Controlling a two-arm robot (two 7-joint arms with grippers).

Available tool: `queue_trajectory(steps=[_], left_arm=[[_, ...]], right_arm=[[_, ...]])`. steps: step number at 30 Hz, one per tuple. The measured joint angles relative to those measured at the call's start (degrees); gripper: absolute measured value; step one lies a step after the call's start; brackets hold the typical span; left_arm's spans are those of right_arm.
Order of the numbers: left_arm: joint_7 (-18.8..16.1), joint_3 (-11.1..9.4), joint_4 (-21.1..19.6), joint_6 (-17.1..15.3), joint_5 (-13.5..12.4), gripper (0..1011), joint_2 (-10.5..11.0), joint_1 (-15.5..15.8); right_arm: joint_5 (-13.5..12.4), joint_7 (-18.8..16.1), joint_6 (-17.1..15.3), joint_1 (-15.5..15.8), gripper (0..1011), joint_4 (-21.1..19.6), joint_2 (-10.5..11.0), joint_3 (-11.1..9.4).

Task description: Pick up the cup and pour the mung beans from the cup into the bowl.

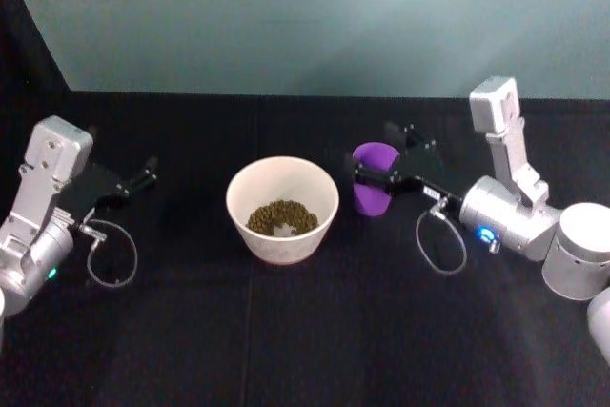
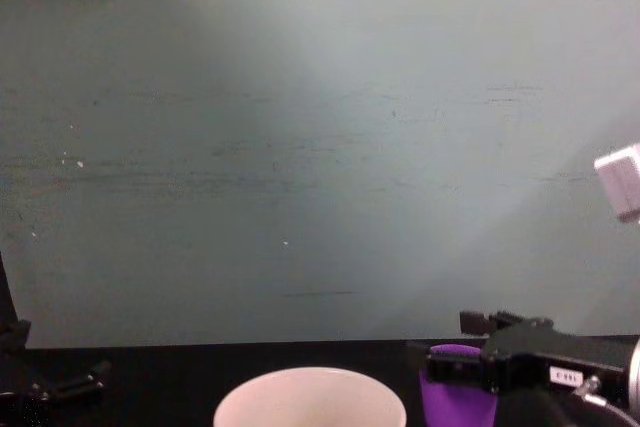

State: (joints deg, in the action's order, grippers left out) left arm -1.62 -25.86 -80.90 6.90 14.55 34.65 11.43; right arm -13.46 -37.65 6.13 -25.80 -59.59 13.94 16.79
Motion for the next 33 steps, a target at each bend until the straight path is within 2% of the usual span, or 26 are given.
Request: queue_trajectory(steps=[6, 7, 10, 13, 16, 18, 23, 26, 33], left_arm=[[0.0, 0.0, 0.0, 0.0, 0.0, 1000, 0.0, 0.0], [0.0, 0.0, 0.0, 0.0, 0.0, 1000, 0.0, 0.0], [0.0, 0.0, 0.0, 0.0, 0.0, 1000, 0.0, 0.0], [0.0, 0.0, 0.0, 0.0, 0.0, 1000, 0.0, 0.0], [0.0, 0.0, 0.0, 0.0, 0.0, 1000, 0.0, 0.0], [0.0, 0.0, 0.0, 0.0, 0.0, 1000, 0.0, 0.0], [0.0, 0.0, 0.0, 0.0, 0.0, 1000, 0.0, 0.0], [0.0, 0.0, 0.0, 0.0, 0.0, 1000, 0.0, 0.0], [0.0, 0.0, 0.0, 0.0, 0.0, 1000, 0.0, 0.0]], right_arm=[[-0.6, 2.6, 0.4, 3.0, 1003, -7.6, 1.6, -0.6], [0.2, 4.5, 0.8, 4.0, 1003, -9.7, 1.9, -0.7], [1.7, 8.1, 1.2, 5.2, 1003, -12.3, 2.0, -1.0], [5.3, 16.0, 1.4, 7.4, 1003, -15.8, 2.0, -1.4], [7.2, 19.9, 1.4, 8.3, 1003, -17.0, 1.8, -1.9], [8.1, 22.4, 1.5, 8.9, 1003, -17.3, 1.3, -2.7], [8.5, 25.2, 1.4, 9.4, 1003, -16.0, 0.5, -5.0], [8.5, 25.3, 0.6, 9.0, 1003, -14.5, 0.4, -5.7], [10.5, 25.9, -2.4, 6.9, 1003, -8.8, -0.1, -5.9]])
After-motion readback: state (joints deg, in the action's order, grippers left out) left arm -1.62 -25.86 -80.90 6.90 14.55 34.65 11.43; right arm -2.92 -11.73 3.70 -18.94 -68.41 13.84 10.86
